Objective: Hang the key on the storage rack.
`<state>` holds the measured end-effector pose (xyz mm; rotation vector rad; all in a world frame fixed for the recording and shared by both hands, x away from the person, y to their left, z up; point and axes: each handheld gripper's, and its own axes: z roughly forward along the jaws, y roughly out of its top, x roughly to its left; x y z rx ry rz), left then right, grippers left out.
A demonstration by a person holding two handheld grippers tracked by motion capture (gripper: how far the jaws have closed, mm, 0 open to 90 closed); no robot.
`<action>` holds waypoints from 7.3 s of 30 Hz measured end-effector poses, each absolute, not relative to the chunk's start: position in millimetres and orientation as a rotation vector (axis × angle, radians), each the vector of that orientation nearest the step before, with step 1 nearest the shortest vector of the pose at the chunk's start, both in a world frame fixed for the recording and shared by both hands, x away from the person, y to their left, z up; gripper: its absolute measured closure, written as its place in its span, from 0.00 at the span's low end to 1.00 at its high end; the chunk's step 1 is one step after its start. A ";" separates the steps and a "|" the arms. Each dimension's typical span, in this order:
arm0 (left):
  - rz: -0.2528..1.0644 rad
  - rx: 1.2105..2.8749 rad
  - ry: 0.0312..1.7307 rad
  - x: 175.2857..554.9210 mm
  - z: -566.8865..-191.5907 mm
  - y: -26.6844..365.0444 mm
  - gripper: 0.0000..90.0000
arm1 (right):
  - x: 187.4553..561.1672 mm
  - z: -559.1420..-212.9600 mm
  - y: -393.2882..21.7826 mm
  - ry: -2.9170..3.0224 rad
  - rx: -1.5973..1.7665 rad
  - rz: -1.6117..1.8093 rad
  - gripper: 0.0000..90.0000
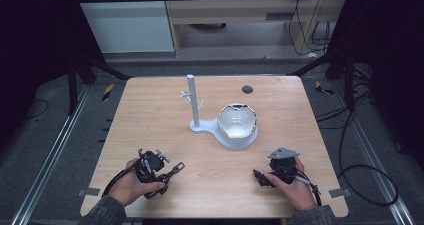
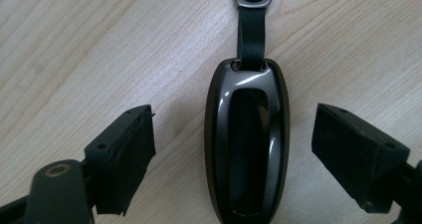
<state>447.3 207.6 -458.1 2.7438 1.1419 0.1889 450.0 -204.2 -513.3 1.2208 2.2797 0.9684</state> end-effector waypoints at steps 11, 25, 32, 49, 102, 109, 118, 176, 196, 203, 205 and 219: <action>0.150 2.758 1.144 446.8 -465.1 207.3 0.31 | 449.8 -513.3 -204.0 2.279 1.226 0.969 0.00; 0.116 2.753 1.140 448.0 -466.6 207.8 0.44 | 450.0 -513.3 -204.2 2.279 1.220 0.969 0.00; 0.116 2.746 1.130 447.4 -465.6 209.1 0.53 | 449.9 -513.3 -204.0 2.279 1.224 0.969 0.00; 0.232 2.625 1.075 450.4 -434.0 216.9 0.54 | 450.1 -513.3 -204.2 2.279 1.219 0.969 0.00; 0.527 2.370 0.963 505.8 -270.0 205.4 0.54 | 450.1 -513.3 -204.3 2.281 1.216 0.965 0.00; 0.570 2.359 0.940 512.2 -254.4 197.5 0.54 | 450.2 -513.4 -204.4 2.280 1.215 0.966 0.00; 0.570 2.353 0.937 521.6 -244.6 188.4 0.54 | 450.2 -513.4 -204.4 2.281 1.215 0.966 0.00; 0.524 2.356 1.022 555.8 -295.4 185.9 0.54 | 449.9 -513.1 -204.1 2.283 1.220 0.965 0.00; 0.481 2.354 1.021 550.9 -334.7 188.6 0.54 | 450.2 -513.2 -204.4 2.284 1.213 0.965 0.00; 0.473 2.344 1.014 549.6 -348.2 183.4 0.54 | 450.2 -513.2 -204.3 2.284 1.215 0.964 0.00; 0.476 2.337 1.013 549.3 -353.1 181.5 0.54 | 450.1 -513.2 -204.3 2.283 1.215 0.965 0.00; 0.486 2.272 1.002 549.3 -382.9 165.0 0.54 | 449.9 -513.1 -204.1 2.283 1.221 0.968 0.00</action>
